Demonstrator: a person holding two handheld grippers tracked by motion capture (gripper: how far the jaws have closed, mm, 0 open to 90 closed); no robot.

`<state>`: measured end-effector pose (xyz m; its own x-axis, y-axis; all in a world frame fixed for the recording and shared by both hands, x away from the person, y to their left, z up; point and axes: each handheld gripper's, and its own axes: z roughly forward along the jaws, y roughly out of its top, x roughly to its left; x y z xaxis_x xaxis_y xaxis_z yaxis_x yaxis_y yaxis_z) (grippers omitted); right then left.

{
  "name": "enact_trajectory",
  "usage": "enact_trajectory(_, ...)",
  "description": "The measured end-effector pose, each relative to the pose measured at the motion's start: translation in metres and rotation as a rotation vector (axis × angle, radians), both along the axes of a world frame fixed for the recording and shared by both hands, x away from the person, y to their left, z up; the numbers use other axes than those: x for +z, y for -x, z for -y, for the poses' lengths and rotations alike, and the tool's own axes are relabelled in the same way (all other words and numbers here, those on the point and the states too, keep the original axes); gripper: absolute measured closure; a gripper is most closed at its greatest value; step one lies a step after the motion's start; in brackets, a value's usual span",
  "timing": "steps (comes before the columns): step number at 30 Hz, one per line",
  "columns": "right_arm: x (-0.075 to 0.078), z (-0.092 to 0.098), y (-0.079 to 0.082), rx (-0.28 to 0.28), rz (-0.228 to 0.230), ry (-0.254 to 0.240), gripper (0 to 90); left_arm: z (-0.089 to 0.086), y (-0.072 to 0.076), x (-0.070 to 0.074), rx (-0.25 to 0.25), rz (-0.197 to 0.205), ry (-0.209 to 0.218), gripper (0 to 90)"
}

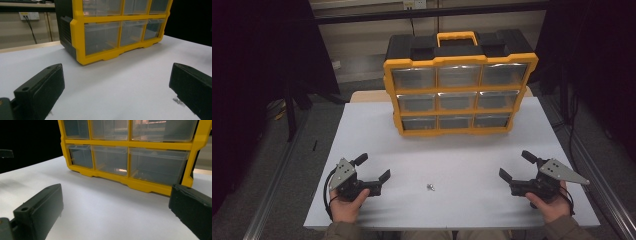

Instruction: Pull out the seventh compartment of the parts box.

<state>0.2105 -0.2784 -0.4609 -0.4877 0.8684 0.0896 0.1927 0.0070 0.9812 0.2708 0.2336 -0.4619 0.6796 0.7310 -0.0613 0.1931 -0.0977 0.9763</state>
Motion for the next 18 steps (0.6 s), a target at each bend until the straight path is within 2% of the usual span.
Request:
enact_trajectory(2, 0.0, 0.0, 0.0, -0.003, 0.001, 0.002, 0.0, 0.0, 0.0, 0.0, 0.014, -0.004, -0.002, 0.0)
enact_trajectory(3, -0.001, -0.001, 0.0, 0.0, 0.001, 0.004, 0.0, 0.003, -0.001, 0.0, 0.021, -0.005, 0.015, 0.0)
enact_trajectory(4, 0.0, -0.001, 0.0, 0.003, 0.002, 0.007, 0.0, 0.004, -0.001, 0.0, 0.019, -0.006, 0.003, 0.0)
enact_trajectory(8, 0.0, -0.002, -0.001, 0.004, 0.006, 0.012, 0.0, 0.009, -0.001, 0.0, 0.015, -0.018, 0.008, 0.0)
enact_trajectory(14, 0.0, -0.003, -0.002, 0.004, 0.007, -0.002, 0.0, 0.016, -0.003, 0.004, 0.055, -0.011, 0.003, 0.0)
enact_trajectory(18, -0.001, -0.003, -0.003, -0.005, 0.004, 0.011, 0.0, 0.02, -0.006, 0.005, 0.072, -0.02, 0.015, 0.0)
